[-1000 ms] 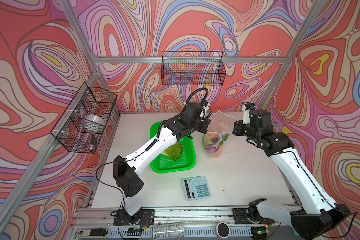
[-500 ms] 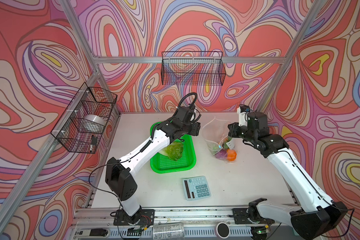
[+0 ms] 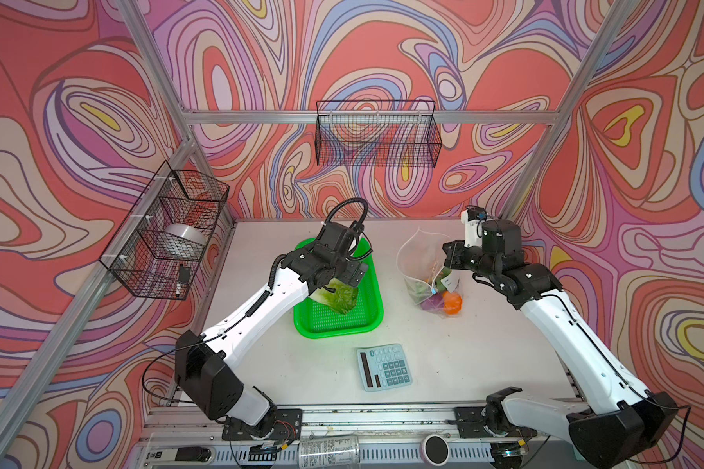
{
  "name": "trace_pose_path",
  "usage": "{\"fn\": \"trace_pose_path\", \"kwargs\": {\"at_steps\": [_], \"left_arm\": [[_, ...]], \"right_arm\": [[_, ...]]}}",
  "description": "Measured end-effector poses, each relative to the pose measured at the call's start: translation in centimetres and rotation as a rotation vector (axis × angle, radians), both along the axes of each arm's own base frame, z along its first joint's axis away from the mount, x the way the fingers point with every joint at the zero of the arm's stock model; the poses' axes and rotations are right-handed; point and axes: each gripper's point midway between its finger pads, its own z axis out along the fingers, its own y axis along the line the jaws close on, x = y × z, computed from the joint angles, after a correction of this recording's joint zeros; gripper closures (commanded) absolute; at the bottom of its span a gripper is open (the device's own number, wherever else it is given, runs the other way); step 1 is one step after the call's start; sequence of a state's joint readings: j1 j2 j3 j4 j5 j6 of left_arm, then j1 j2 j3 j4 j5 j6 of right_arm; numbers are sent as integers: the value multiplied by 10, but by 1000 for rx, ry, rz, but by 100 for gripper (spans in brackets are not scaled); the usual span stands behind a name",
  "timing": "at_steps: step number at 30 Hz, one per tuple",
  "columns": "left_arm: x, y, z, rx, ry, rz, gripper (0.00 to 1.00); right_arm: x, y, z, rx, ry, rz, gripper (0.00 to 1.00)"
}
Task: Place the food in the zip-top bag and seal the zipper
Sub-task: 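Move the left gripper back over the green basket above the pale lettuce, then lower the left gripper onto the pale lettuce and close on it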
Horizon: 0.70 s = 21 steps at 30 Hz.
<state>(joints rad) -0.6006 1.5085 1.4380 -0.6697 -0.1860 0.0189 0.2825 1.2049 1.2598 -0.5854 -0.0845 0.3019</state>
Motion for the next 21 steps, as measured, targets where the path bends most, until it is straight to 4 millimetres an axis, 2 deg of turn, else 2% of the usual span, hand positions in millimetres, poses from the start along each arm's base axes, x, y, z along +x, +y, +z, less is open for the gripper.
{"fn": "trace_pose_path", "kwargs": {"at_steps": [4,9,17,21], "left_arm": [[3,29,-22,-66,73,194,0],[-1,37,-38,-223,130,439,0],[4,54,-39,-541,114,916,0],[8,55,-54,-663,143,1097,0]], "right_arm": [[0,3,-6,15,10,9,100],[-2,4,-12,22,27,13,100],[-9,2,-14,23,18,12,100],[-9,1,-13,19,15,10,100]]}}
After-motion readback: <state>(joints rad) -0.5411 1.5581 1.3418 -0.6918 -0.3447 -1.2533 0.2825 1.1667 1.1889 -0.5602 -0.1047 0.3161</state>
